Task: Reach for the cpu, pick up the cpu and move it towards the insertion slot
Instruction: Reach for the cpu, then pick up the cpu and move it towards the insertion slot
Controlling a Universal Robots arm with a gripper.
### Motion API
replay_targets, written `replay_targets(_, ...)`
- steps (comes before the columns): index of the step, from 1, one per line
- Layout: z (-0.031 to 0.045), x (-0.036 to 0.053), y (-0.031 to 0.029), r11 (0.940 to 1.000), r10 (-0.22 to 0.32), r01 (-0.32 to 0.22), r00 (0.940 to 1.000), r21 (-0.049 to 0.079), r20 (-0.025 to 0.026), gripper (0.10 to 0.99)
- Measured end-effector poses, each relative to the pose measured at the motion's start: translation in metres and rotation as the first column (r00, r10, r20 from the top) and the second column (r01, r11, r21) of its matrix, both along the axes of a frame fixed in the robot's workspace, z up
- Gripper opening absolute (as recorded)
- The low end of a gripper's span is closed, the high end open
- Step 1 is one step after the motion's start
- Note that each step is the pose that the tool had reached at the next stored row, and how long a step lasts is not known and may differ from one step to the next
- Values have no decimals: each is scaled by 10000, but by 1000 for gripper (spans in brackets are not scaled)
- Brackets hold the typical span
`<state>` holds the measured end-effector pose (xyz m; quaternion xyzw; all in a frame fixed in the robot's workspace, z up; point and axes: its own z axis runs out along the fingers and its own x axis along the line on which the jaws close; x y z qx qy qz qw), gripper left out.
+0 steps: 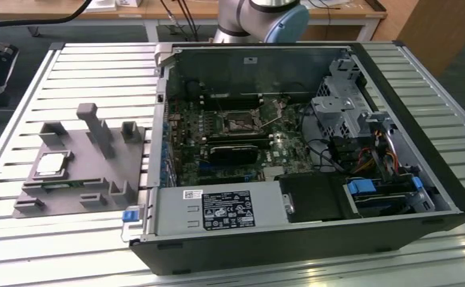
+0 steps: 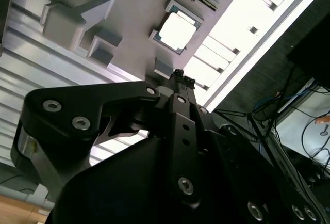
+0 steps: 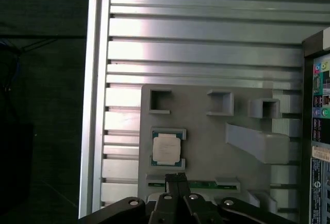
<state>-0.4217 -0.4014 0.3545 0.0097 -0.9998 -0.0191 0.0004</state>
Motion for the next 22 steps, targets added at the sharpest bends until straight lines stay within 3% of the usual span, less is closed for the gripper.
replay_targets(3, -9, -10, -1, 10000, -1, 1, 10000, 1, 2, 114)
replay_targets(4, -14, -12, -1, 10000, -1, 1, 10000, 0, 1, 169)
replay_targets(5, -20, -14, -1, 10000, -1, 1, 10000, 0, 0, 169)
replay_targets(7, -36, -17, -2, 10000, -1, 1, 10000, 0, 0, 294)
replay_targets(8, -46, -17, -2, 10000, -1, 1, 10000, 0, 0, 294)
replay_targets(10, -68, -19, -3, 10000, -2, 2, 10000, 1, 0, 412)
replay_targets(11, -81, -20, -4, 10000, -2, 2, 10000, 1, 0, 412)
replay_targets(12, -97, -21, -6, 10000, -2, 2, 10000, 1, 0, 475)
replay_targets(21, -218, -42, -14, 10000, -1, 1, 10000, 0, -2, 486)
replay_targets(22, -230, -47, -14, 10000, -1, 1, 10000, 1, -2, 545)
